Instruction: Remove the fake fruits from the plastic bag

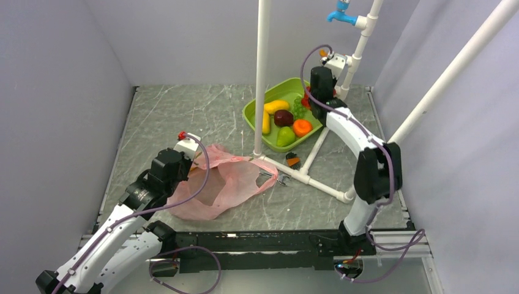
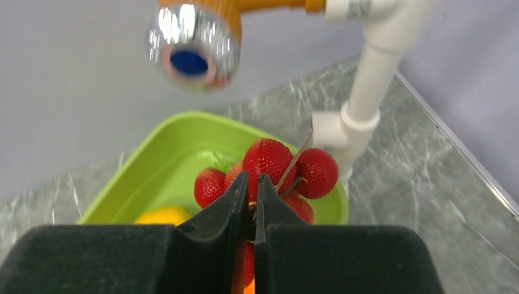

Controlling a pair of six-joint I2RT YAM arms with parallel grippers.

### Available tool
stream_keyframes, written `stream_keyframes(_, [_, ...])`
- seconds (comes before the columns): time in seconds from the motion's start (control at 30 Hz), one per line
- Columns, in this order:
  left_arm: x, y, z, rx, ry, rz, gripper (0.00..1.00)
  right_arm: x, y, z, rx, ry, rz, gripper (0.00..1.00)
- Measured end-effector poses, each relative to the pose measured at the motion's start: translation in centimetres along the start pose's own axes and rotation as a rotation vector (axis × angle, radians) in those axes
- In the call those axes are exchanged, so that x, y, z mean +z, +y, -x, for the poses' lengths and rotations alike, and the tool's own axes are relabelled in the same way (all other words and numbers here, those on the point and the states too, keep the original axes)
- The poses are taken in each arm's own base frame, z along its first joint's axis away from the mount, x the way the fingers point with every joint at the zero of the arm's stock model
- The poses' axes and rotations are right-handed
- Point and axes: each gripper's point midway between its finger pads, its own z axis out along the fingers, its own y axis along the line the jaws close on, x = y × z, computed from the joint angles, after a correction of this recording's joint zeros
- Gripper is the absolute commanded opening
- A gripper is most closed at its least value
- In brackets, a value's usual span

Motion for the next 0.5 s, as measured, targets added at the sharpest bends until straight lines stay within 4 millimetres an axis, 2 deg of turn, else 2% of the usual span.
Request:
stream_keyframes(0.1, [-0.1,0.1,0.1,-0.002,-0.004,0.001,0.00,3.2,0.6,0.8,0.035,0.012,-0.009,0.00])
stream_keyframes(0.2, [-0.2,0.1,0.2,-0.004,-0.010,0.002,0.00,4.5,1.3,0.8,0.035,0.033,-0.004,0.00])
stream_keyframes(0.27, [-0.2,0.1,0.2,-0.004,-0.011,0.002,0.00,4.7,1.7,0.4,0.028,0.051,0.002,0.16])
stream_keyframes(0.33, [-0.2,0.1,0.2,-0.004,-0.011,0.002,0.00,4.6,1.9,-0.5,0.018,0.077,0.006,0.42])
stream_keyframes(0.37, [-0.2,0.1,0.2,-0.004,-0.011,0.002,0.00,4.6,2.0,-0.8,0.018,0.085,0.009,0.51])
stream_keyframes(0.4, [-0.2,0.1,0.2,-0.004,-0.011,0.002,0.00,4.6,2.3,-1.0,0.021,0.092,0.019,0.56])
stream_keyframes(0.5, [-0.2,0.1,0.2,-0.004,-0.011,0.002,0.00,4.6,2.9,-2.0,0.001,0.132,0.049,0.64])
